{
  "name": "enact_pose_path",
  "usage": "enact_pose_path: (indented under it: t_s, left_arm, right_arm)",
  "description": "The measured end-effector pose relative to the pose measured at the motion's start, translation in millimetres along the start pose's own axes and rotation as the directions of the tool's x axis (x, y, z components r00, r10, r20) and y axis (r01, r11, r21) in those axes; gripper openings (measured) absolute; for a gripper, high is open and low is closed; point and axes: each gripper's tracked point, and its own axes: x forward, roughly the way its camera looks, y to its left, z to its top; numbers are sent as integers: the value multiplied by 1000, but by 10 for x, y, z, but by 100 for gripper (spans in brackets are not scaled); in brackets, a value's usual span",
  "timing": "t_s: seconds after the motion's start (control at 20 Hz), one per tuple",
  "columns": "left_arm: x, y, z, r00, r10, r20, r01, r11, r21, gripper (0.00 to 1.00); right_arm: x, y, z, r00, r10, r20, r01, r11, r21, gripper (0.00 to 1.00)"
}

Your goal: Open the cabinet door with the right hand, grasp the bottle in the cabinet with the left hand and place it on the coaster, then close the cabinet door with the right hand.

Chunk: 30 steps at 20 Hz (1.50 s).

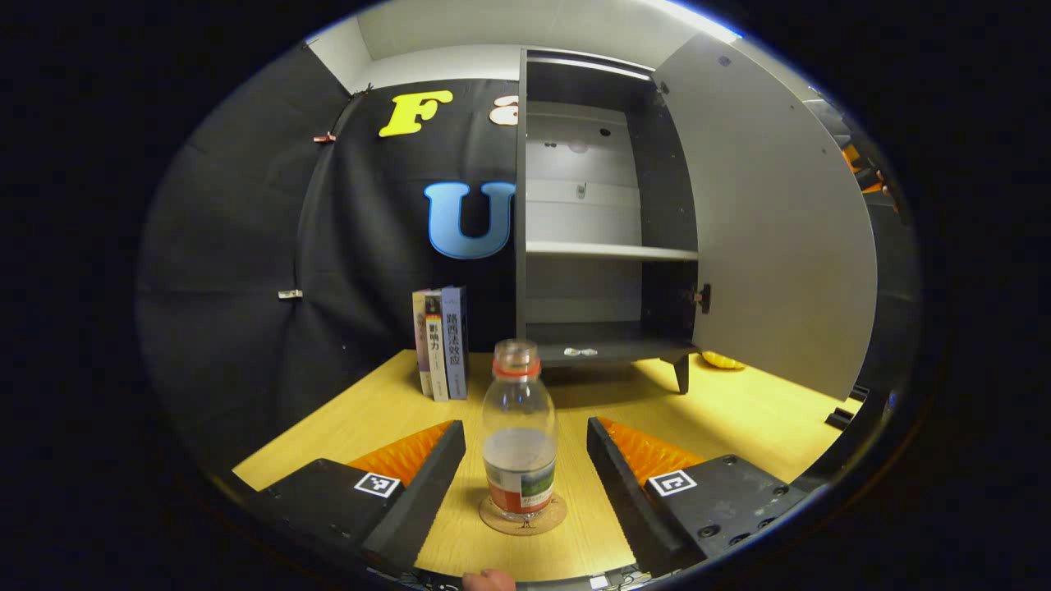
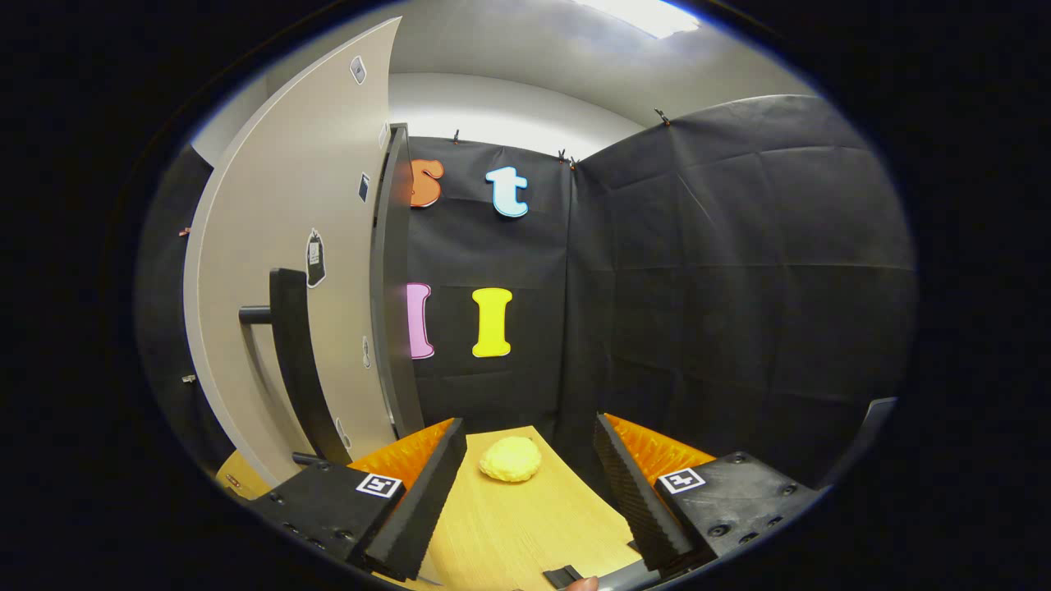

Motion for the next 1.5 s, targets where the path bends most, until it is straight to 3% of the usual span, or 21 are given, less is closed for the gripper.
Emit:
enact_pose_path:
  t_s: [0.3, 0.45, 0.55, 0.85, 1.25, 1.5]
  left_arm:
    - [-73, 61, 1094, 999, 48, 22, -47, 998, -51, 94]
    - [-87, 114, 1607, 995, 85, 51, -84, 996, -15, 94]
    - [-86, 88, 1846, 993, 92, 70, -92, 996, 4, 94]
    - [-134, -33, 2154, 994, 59, 92, -57, 998, -26, 94]
    - [-125, 79, 2165, 994, 55, 95, -55, 998, 2, 94]
    - [-135, 126, 2160, 994, 54, 98, -55, 999, 0, 94]
  right_arm:
    - [41, 101, 72, 998, 55, 34, -55, 999, -4, 97]
    - [65, 144, 107, 996, 72, 51, -72, 997, -2, 93]
    - [46, 179, 96, 995, 85, 43, -85, 996, -3, 97]
    - [10, 229, 109, 996, 80, 36, -81, 996, 26, 95]
    - [-22, 335, 96, 996, 89, 29, -90, 995, 36, 96]
    - [-93, 546, 83, 986, 162, 23, -163, 985, 53, 96]
